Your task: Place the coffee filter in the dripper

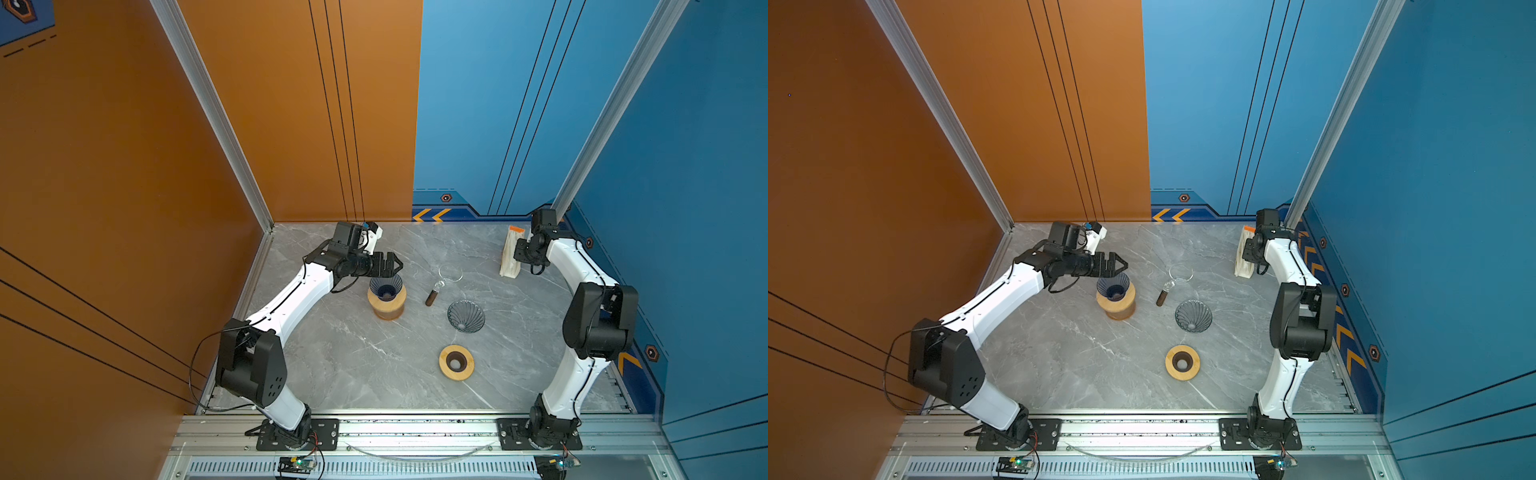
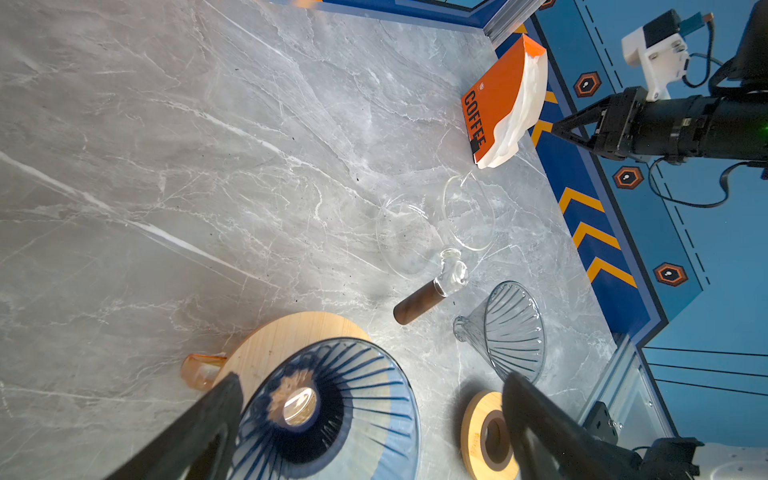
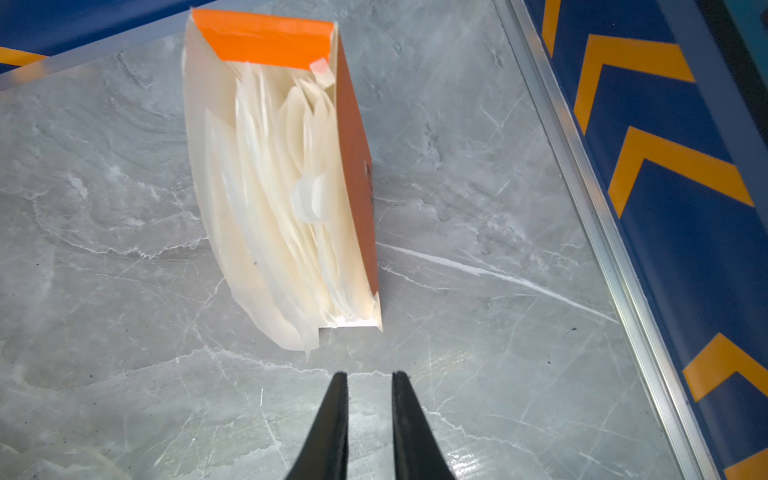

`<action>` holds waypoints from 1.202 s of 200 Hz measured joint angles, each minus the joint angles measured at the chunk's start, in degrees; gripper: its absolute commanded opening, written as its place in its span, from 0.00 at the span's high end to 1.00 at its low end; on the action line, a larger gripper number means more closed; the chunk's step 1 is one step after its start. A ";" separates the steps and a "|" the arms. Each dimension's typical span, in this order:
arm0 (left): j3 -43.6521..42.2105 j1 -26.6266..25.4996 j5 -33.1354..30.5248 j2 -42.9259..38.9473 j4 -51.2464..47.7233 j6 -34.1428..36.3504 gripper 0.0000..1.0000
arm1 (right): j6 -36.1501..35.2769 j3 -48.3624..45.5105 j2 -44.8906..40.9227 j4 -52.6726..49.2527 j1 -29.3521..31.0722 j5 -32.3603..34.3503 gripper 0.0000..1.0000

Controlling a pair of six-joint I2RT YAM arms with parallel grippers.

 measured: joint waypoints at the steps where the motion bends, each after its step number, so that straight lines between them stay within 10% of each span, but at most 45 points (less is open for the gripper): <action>1: 0.00 0.00 0.00 0.00 0.00 0.00 0.02 | 0.02 0.00 0.00 0.00 0.00 0.00 0.82; 240: 0.00 -0.11 0.00 0.96 0.09 -0.20 0.02 | 3.17 1.38 6.64 0.28 -0.92 -1.14 0.97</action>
